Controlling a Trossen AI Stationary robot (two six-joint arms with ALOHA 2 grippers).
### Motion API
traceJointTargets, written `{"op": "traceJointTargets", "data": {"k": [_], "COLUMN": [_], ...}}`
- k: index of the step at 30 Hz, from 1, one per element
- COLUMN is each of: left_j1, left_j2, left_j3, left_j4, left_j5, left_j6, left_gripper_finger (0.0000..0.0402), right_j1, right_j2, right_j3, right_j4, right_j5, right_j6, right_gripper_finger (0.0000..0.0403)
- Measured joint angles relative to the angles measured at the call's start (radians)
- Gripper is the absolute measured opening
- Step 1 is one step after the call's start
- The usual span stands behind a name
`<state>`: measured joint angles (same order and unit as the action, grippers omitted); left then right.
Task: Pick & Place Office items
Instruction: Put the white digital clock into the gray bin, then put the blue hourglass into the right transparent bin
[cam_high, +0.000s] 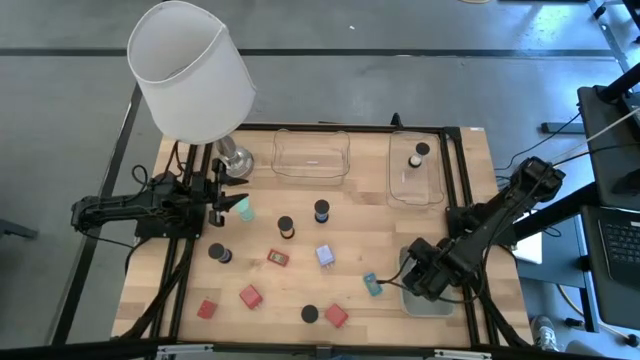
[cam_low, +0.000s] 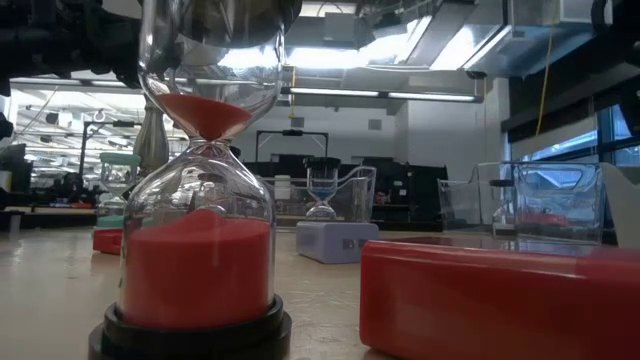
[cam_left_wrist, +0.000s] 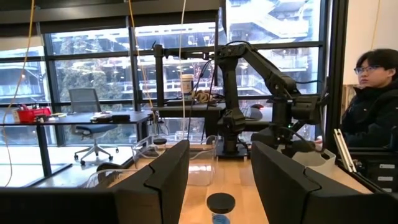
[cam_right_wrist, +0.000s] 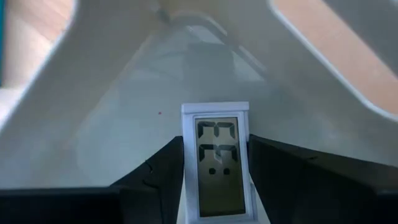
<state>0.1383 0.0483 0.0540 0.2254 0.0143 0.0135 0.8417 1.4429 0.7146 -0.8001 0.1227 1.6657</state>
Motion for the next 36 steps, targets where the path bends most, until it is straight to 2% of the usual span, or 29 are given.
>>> {"op": "traceJointTargets", "data": {"k": [8, 12, 16, 21, 24, 27, 31, 34, 36], "left_j1": [0.000, 0.000, 0.000, 0.000, 0.000, 0.000, 0.000, 0.000, 0.000], "left_j2": [0.000, 0.000, 0.000, 0.000, 0.000, 0.000, 0.000, 0.000, 0.000], "left_j3": [0.000, 0.000, 0.000, 0.000, 0.000, 0.000, 0.000, 0.000, 0.000], "left_j4": [0.000, 0.000, 0.000, 0.000, 0.000, 0.000, 0.025, 0.042, 0.027], "left_j5": [0.000, 0.003, 0.003, 0.003, 0.003, 0.003, -0.030, -0.072, -0.085], "left_j6": [0.000, 0.000, 0.000, -0.008, -0.016, -0.016, 0.037, 0.004, -0.037], "left_gripper_finger": [0.0169, 0.0169, 0.0169, 0.0169, 0.0169, 0.0169, 0.0169, 0.0169, 0.0169], "right_j1": [0.000, 0.000, 0.000, -0.001, -0.009, -0.025, -0.050, -0.087, -0.124], "right_j2": [0.000, 0.000, 0.000, 0.000, 0.000, -0.001, -0.001, -0.001, -0.001], "right_j3": [-0.005, 0.015, 0.083, 0.217, 0.320, 0.413, 0.493, 0.514, 0.515], "right_j4": [-0.003, -0.036, -0.190, -0.409, -0.509, -0.551, -0.542, -0.533, -0.536], "right_j5": [0.021, -0.050, -0.136, -0.113, -0.014, 0.207, 0.550, 0.714, 0.777], "right_j6": [-0.013, -0.024, -0.028, -0.033, -0.051, -0.097, -0.281, -0.369, -0.373], "right_gripper_finger": [0.0162, 0.0190, 0.0230, 0.0270, 0.0284, 0.0289, 0.0290, 0.0290, 0.0290]}}
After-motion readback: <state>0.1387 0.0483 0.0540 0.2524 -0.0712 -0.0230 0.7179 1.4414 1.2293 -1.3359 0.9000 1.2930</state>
